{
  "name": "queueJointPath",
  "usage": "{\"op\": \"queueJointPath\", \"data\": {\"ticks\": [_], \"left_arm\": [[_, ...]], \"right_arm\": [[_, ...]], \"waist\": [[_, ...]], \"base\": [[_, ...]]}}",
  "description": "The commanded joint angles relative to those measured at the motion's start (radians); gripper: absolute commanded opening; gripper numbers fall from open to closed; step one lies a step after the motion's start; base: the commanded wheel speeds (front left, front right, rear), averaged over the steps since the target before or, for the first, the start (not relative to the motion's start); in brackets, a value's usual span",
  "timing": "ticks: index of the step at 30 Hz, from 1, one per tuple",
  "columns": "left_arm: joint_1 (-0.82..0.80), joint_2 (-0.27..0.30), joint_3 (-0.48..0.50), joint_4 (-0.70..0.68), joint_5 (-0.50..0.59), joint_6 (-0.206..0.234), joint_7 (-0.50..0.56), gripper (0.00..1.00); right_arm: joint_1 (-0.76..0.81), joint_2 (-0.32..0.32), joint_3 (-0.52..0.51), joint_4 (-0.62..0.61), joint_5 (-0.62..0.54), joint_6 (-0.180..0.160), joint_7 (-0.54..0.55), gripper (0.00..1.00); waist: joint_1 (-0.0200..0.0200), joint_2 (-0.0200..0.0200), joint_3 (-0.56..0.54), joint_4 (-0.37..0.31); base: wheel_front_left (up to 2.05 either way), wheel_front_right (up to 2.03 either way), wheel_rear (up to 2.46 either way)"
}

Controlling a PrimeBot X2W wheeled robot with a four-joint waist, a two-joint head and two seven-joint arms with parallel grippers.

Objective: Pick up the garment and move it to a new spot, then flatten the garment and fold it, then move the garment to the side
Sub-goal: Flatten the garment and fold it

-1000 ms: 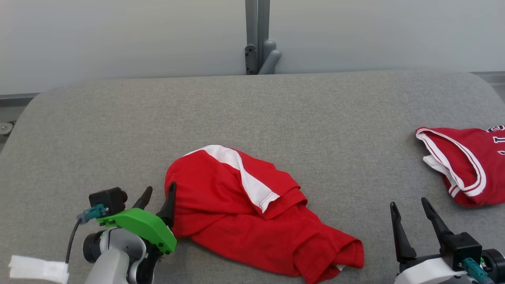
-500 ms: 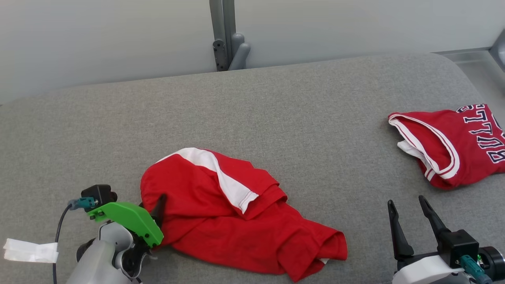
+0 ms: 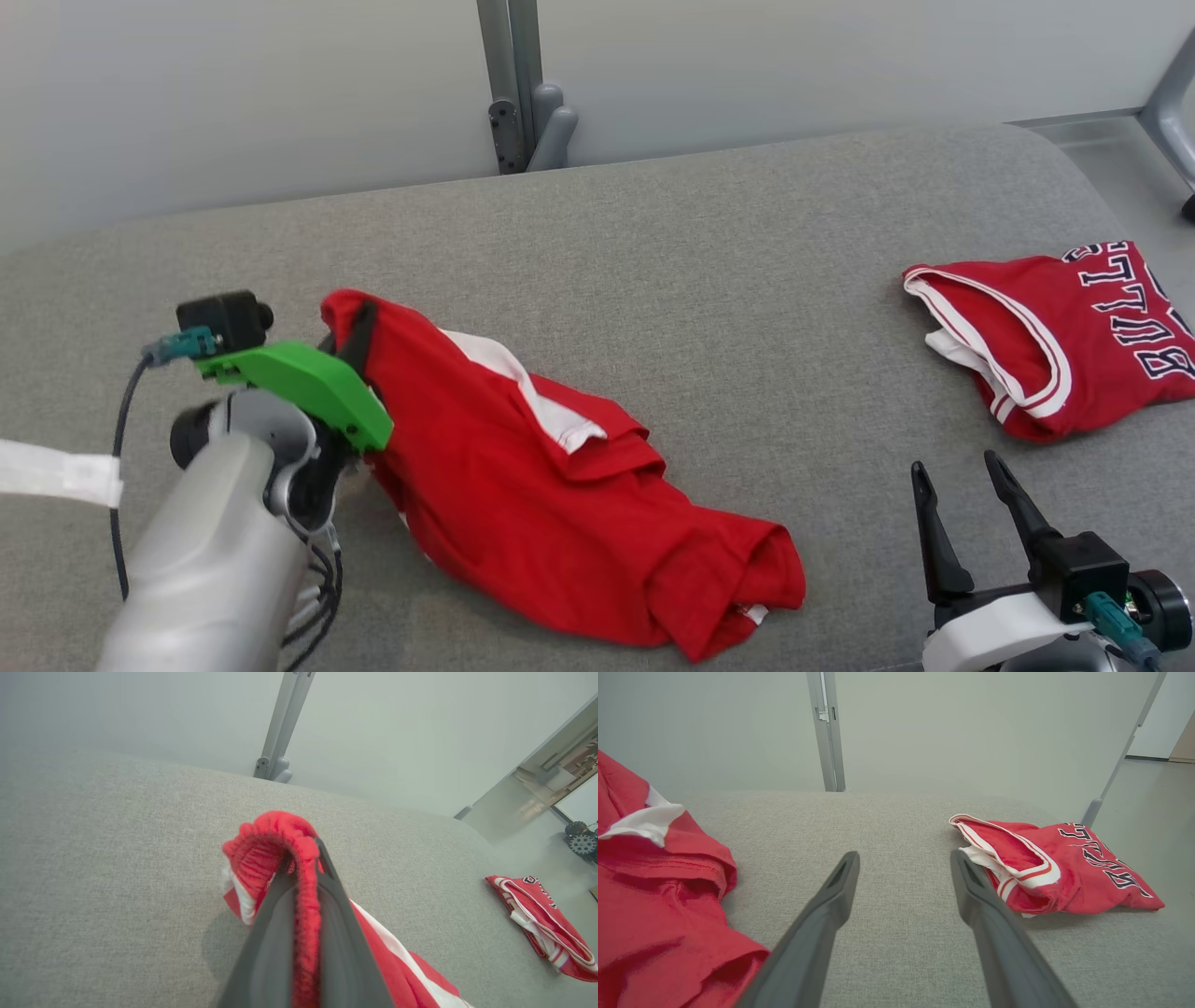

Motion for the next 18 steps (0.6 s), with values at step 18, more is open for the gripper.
{"op": "queueJointPath", "data": {"ticks": [18], "left_arm": [[-0.291,-0.035,-0.270,-0.155,0.183,0.003,-0.209,0.00]], "right_arm": [[0.004,-0.003,-0.018,0.000,0.023,-0.002,-0.003,1.00]], "waist": [[0.0000,-0.0001,-0.013,-0.054]], "base": [[0.00,0.00,0.00]]}}
